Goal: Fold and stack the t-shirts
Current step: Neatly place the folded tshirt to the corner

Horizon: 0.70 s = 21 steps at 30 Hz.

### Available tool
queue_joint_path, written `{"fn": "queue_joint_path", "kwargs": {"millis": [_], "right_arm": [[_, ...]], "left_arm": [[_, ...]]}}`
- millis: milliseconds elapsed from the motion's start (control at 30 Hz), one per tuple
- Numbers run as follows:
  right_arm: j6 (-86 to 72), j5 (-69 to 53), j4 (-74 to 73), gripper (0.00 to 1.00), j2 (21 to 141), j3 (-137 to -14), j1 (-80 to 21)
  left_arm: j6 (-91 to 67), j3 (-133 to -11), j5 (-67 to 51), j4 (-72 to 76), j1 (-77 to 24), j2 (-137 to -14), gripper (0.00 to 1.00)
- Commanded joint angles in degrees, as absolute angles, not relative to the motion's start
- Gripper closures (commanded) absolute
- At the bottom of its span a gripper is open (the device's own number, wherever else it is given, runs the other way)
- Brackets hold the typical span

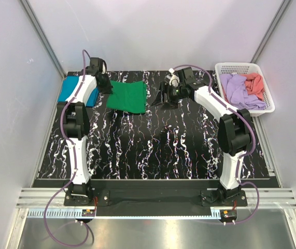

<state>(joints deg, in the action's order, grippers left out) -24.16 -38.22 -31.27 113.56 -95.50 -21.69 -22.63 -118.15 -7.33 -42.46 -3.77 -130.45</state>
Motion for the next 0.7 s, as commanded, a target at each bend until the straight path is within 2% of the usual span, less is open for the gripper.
{"fn": "queue_joint_path", "kwargs": {"millis": [0, 200, 667], "right_arm": [[-23.91, -39.29, -29.71, 0.24, 109.25, -96.07, -21.45], [-23.64, -39.2, -29.36, 0.24, 108.72, -95.1, -21.45], [-23.73, -39.99, -29.27, 0.24, 111.18, -96.24, -21.27]], "left_arm": [[-18.38, -121.37, -2.12, -46.92, -3.34, -128.41, 1.0], [-12.84, -127.35, 7.8, -49.22, -1.32, -128.85, 1.0], [-13.27, -134.65, 13.88, -45.36, 7.12, -129.55, 1.0]]}}
